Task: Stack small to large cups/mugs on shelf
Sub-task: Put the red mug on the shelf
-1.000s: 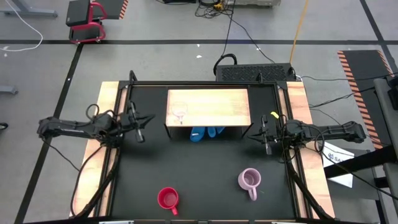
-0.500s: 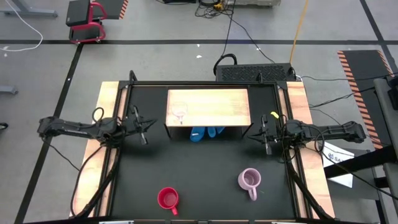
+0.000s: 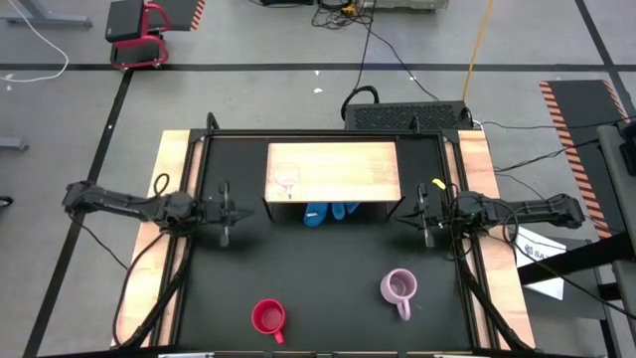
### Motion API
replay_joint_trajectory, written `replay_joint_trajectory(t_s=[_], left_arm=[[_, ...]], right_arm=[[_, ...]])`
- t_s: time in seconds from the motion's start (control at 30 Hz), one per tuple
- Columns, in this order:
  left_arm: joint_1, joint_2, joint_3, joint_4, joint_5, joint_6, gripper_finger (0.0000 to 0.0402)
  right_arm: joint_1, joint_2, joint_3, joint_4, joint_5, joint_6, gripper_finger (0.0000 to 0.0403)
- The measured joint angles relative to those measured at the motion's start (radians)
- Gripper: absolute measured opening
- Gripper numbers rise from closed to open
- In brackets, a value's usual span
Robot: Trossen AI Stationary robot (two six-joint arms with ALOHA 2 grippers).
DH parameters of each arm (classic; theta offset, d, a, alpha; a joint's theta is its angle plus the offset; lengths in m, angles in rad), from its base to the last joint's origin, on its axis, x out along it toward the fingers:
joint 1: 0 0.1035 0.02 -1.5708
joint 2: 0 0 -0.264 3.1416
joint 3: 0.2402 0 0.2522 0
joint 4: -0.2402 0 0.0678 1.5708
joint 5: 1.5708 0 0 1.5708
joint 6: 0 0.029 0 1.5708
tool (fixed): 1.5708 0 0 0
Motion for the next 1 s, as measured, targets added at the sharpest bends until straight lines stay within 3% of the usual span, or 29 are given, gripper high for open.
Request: replay_joint_trajectory(t_s=[0.27, 1.0], left_arm=[[-0.074, 0.000, 0.000, -0.053, -0.088, -0.014, 0.0000], [-0.101, 0.002, 0.001, -0.114, -0.084, -0.090, 0.0002]], right_arm=[[0.000, 0.000, 0.000, 0.000, 0.000, 0.010, 0.0000], [0.000, 0.001, 0.000, -0.001, 0.000, 0.011, 0.0000]])
